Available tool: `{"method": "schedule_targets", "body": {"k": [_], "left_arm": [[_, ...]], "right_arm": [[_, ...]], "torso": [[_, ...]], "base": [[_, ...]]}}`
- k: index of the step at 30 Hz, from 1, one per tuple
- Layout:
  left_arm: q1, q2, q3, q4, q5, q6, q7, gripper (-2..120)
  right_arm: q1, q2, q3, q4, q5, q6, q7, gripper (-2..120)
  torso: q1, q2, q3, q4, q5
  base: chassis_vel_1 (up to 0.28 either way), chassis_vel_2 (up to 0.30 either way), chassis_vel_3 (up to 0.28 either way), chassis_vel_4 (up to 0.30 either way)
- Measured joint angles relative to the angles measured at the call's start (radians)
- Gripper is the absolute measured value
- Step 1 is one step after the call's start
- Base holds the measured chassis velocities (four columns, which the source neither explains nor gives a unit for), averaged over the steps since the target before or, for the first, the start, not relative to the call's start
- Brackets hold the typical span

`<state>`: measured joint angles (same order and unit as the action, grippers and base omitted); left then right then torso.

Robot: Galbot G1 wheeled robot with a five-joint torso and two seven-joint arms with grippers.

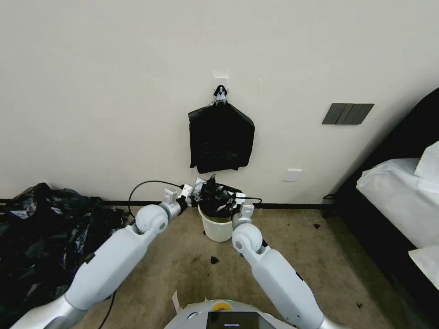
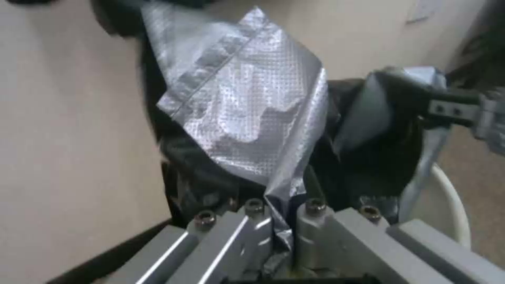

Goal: Place a trash bag onto the trash bin.

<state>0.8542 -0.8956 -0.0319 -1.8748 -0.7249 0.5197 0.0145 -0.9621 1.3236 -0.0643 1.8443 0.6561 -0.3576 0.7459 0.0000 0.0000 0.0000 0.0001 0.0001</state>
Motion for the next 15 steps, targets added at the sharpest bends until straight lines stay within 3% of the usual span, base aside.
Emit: {"method": "schedule_targets", "body": {"k": [6,15], "left_arm": [[0.086,-0.026,0.005,-0.023,0.018,-0.061,-0.005,0],[0.149,-0.03,-0.013,-0.041,0.024,-0.143,-0.004,0]], "right_arm": [[-0.044,-0.035,-0.029,0.038,-0.006,-0.003,0.064,0],[-0.075,-0.059,-0.03,0.11,-0.003,0.013,0.076,0]], "torso": [[0.0,0.0,0.0,-0.0003,-0.0001],[0.0,0.0,0.0,-0.0001,0.0001]], "base": [[0.0,0.0,0.0,0.0],[0.0,0.0,0.0,0.0]]}}
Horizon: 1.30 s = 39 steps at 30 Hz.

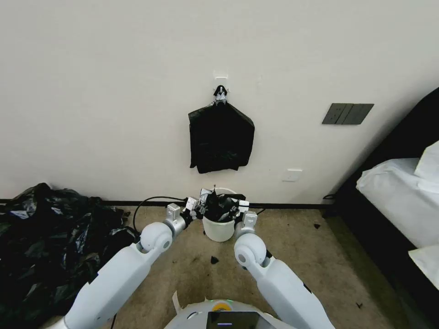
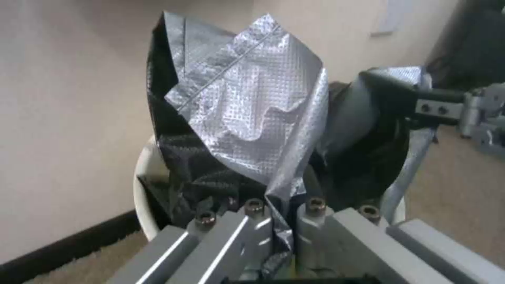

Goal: Place a trash bag onto the trash bin.

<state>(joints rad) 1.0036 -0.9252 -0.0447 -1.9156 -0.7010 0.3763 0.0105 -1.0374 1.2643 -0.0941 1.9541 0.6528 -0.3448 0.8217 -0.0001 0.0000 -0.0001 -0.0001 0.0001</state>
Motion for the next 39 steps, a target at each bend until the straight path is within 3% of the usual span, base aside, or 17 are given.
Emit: {"method": "schedule_targets", "body": {"k": [5,13,21,30,39], "left_arm": [[0.024,-0.014,-0.006,0.015,0.036,-0.022,-0.003,0],[0.117,-0.018,-0.016,-0.007,0.199,-0.102,-0.047,0],[0.217,0.0,-0.039,-0.093,0.311,-0.091,-0.127,0],[0.311,-0.016,-0.054,-0.118,0.447,-0.076,-0.19,0],[0.347,-0.033,-0.049,-0.119,0.478,-0.065,-0.199,0]], "right_arm": [[0.003,0.007,0.006,-0.023,0.021,0.042,-0.001,0],[-0.014,0.002,-0.015,-0.046,0.083,0.101,0.038,0],[-0.051,-0.04,-0.047,0.024,0.116,0.082,0.103,0],[-0.129,-0.074,-0.066,0.025,0.034,0.061,0.122,0],[-0.162,-0.092,-0.08,0.01,-0.027,0.06,0.103,0]], "torso": [[0.0,0.0,0.0,0.0,0.0],[0.0,0.0,0.0,0.0001,-0.0001],[0.0,0.0,0.0,0.0001,-0.0001],[0.0,0.0,0.0,0.0001,-0.0001],[0.0,0.0,0.0,0.0,-0.0001]], "base": [[0.0,0.0,0.0,0.0],[0.0,0.0,0.0,0.0],[0.0,0.0,0.0,0.0],[0.0,0.0,0.0,0.0],[0.0,0.0,0.0,0.0]]}}
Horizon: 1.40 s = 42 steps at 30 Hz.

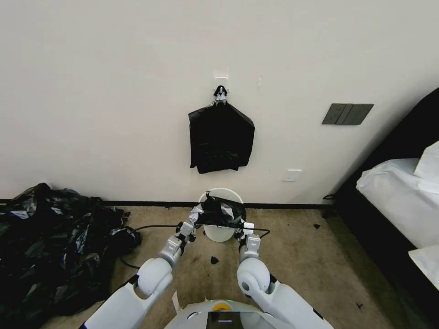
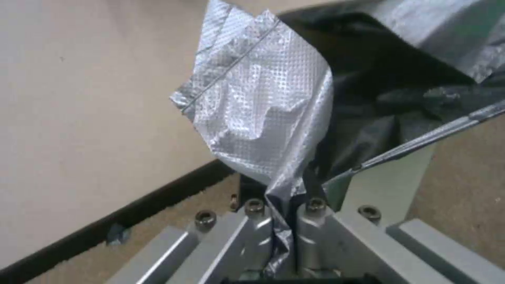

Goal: Place a trash bag onto the trash bin.

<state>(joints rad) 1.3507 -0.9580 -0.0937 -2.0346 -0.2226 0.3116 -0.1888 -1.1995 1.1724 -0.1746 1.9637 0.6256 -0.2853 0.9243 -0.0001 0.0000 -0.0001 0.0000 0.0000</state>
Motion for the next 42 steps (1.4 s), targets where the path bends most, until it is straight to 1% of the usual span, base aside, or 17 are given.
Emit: {"method": "schedule_targets", "body": {"k": [5,10,15,17,22,27,33,34,35,36,37,38,40,42], "left_arm": [[0.002,-0.008,0.006,0.011,0.033,0.011,-0.011,0],[-0.011,-0.038,0.015,0.06,0.049,0.013,-0.032,0],[-0.027,-0.062,0.015,0.097,0.051,0.005,-0.039,0],[-0.035,-0.068,0.012,0.119,0.056,-0.009,-0.04,0],[-0.043,-0.076,0.007,0.147,0.061,-0.029,-0.043,0],[-0.049,-0.08,0.008,0.164,0.061,-0.032,-0.043,0],[-0.049,-0.074,0.015,0.167,0.064,-0.027,-0.042,0],[-0.049,-0.074,0.016,0.168,0.066,-0.026,-0.042,0],[-0.049,-0.074,0.017,0.17,0.068,-0.024,-0.042,0],[-0.05,-0.073,0.019,0.175,0.073,-0.023,-0.042,0],[-0.05,-0.073,0.021,0.179,0.078,-0.023,-0.043,0],[-0.05,-0.073,0.021,0.179,0.078,-0.023,-0.043,0],[-0.048,-0.074,0.024,0.183,0.085,-0.024,-0.045,0],[-0.048,-0.075,0.024,0.183,0.086,-0.024,-0.045,0]], "right_arm": [[0.001,-0.002,-0.021,-0.017,-0.032,-0.036,-0.023,0],[0.02,0.021,-0.029,-0.087,-0.107,-0.05,-0.046,0],[0.035,0.044,-0.027,-0.149,-0.177,-0.035,-0.064,0],[0.04,0.055,-0.024,-0.178,-0.214,-0.021,-0.073,0],[0.045,0.062,-0.008,-0.221,-0.274,-0.001,-0.093,0],[0.053,0.059,0.0,-0.248,-0.299,0.004,-0.105,0],[0.054,0.054,-0.011,-0.245,-0.296,-0.005,-0.106,0],[0.054,0.052,-0.015,-0.241,-0.293,-0.011,-0.106,0],[0.054,0.05,-0.021,-0.237,-0.286,-0.019,-0.106,4],[0.053,0.045,-0.033,-0.232,-0.268,-0.035,-0.106,12],[0.053,0.042,-0.043,-0.231,-0.256,-0.044,-0.106,15],[0.053,0.042,-0.043,-0.231,-0.256,-0.044,-0.106,15],[0.055,0.04,-0.061,-0.239,-0.246,-0.053,-0.106,20],[0.056,0.041,-0.063,-0.243,-0.246,-0.053,-0.106,21]], "torso": [[0.0,0.0,0.0,0.0,0.0],[0.0,0.0,0.0,0.0,-0.0001],[0.0,0.0,0.0,0.0,-0.0001],[0.0,0.0,0.0,0.0,0.0],[0.0,0.0,0.0,-0.0001,-0.0001],[0.0,0.0,0.0,0.0,0.0],[0.0,0.0,0.0,0.0,0.0001],[0.0,0.0,0.0,0.0,0.0],[0.0,0.0,0.0,0.0,-0.0001],[0.0,0.0,0.0,0.0,0.0],[0.0,0.0,0.0,0.0,-0.0001],[0.0,0.0,0.0,0.0,-0.0001],[0.0,0.0,0.0,0.0,0.0],[0.0,0.0,0.0,0.0,-0.0001]], "base": [[0.0,0.0,0.0,0.0],[0.0,0.0,0.0,0.0],[0.0,0.0,0.0,0.0],[0.0,0.0,0.0,0.0],[0.0,0.0,0.0,0.0],[0.0,0.0,0.0,0.0],[0.0,0.0,0.0,0.0],[0.0,0.0,0.0,0.0],[0.0,0.0,0.0,0.0],[0.0,0.0,0.0,0.0],[0.0,0.0,0.0,0.0],[0.0,0.0,0.0,0.0],[0.0,0.0,0.0,0.0],[0.0,0.0,0.0,0.0]]}}
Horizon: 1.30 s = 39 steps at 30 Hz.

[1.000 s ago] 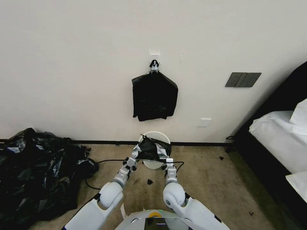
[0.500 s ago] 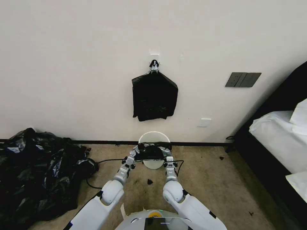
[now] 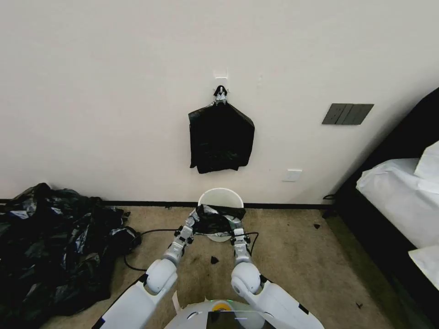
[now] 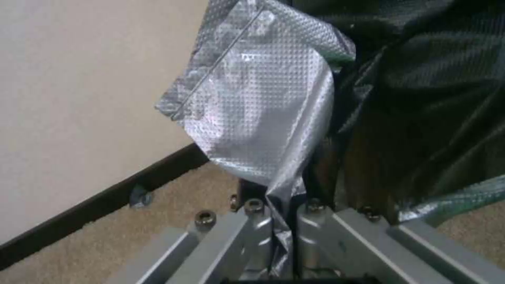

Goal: Place a trash bag onto the trash bin.

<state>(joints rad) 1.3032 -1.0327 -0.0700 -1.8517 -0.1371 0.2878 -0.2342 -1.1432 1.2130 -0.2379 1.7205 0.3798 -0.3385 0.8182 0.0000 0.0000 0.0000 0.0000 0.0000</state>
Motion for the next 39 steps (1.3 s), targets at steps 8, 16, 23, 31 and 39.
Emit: {"method": "schedule_targets", "body": {"k": [8,16,23,31,39], "left_arm": [[-0.003,-0.003,-0.004,0.006,0.002,-0.011,-0.028,0],[-0.002,-0.002,-0.011,0.019,0.061,-0.058,-0.057,22],[0.017,0.012,-0.025,0.002,0.094,-0.077,-0.066,48],[0.065,0.049,-0.045,-0.062,0.111,-0.081,-0.062,76],[0.151,0.115,-0.119,-0.146,0.123,-0.055,0.017,99]], "right_arm": [[0.01,0.001,0.003,-0.047,-0.085,0.012,-0.001,49],[-0.003,-0.01,0.027,-0.072,-0.213,0.056,-0.011,78],[-0.026,-0.022,0.039,-0.064,-0.313,0.081,-0.012,99],[-0.063,-0.079,0.012,0.054,-0.274,0.068,-0.021,100],[-0.141,-0.19,0.009,0.227,-0.15,0.02,-0.063,100]], "torso": [[0.0,0.0,0.0,0.0,0.0],[0.0,0.0,0.0,-0.0001,0.0],[0.0,0.0,0.0,0.0,0.0],[0.0,0.0,0.0,0.0,0.0001],[0.0,0.0,0.0,0.0,0.0002]], "base": [[0.0,0.0,0.0,0.0],[0.0,0.0,0.0,0.0],[0.0,0.0,0.0,0.0],[0.0,0.0,0.0,0.0],[0.0,0.0,0.0,0.0]]}}
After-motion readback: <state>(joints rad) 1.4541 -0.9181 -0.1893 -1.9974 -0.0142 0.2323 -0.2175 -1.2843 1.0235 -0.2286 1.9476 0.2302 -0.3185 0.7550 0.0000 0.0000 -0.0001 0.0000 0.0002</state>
